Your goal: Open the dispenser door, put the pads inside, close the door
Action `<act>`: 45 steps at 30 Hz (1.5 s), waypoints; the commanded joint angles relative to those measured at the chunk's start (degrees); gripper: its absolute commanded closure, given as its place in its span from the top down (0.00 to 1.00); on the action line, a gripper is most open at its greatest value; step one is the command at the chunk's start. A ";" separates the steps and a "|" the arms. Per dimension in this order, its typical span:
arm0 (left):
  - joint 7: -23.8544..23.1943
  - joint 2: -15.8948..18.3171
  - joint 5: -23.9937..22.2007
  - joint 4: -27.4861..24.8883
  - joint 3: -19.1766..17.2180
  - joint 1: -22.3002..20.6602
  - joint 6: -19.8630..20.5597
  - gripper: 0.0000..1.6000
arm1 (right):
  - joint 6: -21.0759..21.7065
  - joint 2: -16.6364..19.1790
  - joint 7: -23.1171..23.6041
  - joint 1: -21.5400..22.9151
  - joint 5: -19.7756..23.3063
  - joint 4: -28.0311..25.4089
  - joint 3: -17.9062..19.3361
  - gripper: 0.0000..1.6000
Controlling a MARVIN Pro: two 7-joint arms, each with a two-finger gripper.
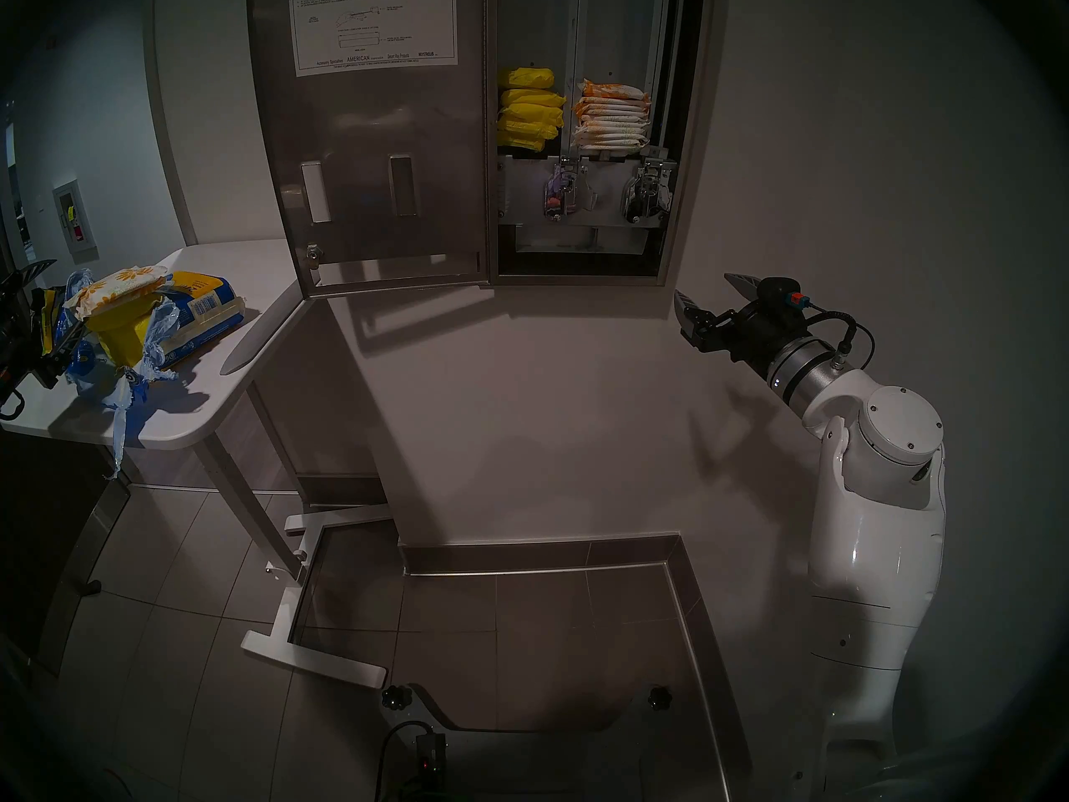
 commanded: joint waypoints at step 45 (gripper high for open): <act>1.03 1.19 0.91 0.21 3.23 -4.02 0.20 0.00 | -0.27 0.27 -0.19 1.12 0.42 -1.85 -0.12 1.00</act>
